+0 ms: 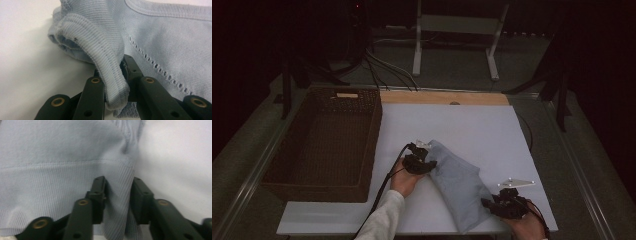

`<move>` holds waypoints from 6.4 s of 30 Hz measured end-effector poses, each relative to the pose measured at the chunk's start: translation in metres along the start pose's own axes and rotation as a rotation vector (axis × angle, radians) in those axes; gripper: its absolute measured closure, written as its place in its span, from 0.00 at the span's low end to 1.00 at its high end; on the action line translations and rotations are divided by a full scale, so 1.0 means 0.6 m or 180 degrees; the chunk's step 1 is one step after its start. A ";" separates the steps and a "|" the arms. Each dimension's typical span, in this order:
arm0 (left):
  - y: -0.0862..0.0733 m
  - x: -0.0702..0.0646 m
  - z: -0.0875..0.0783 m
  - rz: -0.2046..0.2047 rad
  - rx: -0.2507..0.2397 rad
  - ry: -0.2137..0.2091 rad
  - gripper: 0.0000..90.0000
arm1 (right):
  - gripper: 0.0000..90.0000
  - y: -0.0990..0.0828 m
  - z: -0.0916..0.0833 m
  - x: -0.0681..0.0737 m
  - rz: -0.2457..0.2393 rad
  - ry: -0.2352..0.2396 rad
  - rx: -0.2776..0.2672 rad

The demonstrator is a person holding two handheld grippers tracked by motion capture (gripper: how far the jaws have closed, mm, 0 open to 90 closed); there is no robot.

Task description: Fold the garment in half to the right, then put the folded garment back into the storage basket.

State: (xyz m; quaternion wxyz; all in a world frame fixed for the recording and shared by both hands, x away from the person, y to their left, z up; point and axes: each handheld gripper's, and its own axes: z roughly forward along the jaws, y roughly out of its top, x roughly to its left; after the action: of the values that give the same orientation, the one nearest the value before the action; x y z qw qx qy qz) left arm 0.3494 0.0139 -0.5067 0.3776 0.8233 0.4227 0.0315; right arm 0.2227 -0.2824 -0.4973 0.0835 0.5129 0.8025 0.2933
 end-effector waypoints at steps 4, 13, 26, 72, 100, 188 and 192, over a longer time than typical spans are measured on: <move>0.004 -0.001 -0.007 0.0012 -0.0047 -0.0013 0.91 | 0.56 0.004 0.001 -0.001 0.0064 -0.0041 0.0014; 0.020 0.003 -0.029 -0.0135 -0.0180 -0.0250 0.91 | 0.79 0.007 0.008 0.001 0.0175 0.0187 0.0165; 0.056 -0.010 -0.065 -0.0064 -0.0320 -0.0391 0.91 | 0.87 0.015 -0.003 -0.004 0.0481 0.0450 0.0044; 0.114 -0.007 -0.129 0.0002 -0.0454 -0.0326 0.92 | 0.88 0.073 -0.012 0.030 0.0513 0.0874 -0.0194; 0.128 0.010 -0.152 -0.0034 -0.0465 -0.0200 0.92 | 0.88 0.116 -0.003 0.065 0.0448 0.1069 -0.0285; 0.161 0.065 -0.255 -0.0153 -0.0734 0.0084 0.92 | 0.88 0.258 0.016 0.171 0.0195 0.1304 -0.0430; 0.162 0.067 -0.256 -0.0155 -0.0739 0.0081 0.92 | 0.88 0.263 0.014 0.172 0.0184 0.1302 -0.0443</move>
State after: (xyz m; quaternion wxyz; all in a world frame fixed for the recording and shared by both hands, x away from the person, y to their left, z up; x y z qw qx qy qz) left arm 0.3834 0.0994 -0.3446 0.4657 0.7630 0.4408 0.0815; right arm 0.3009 -0.1414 -0.3992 -0.0543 0.4585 0.7655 0.4481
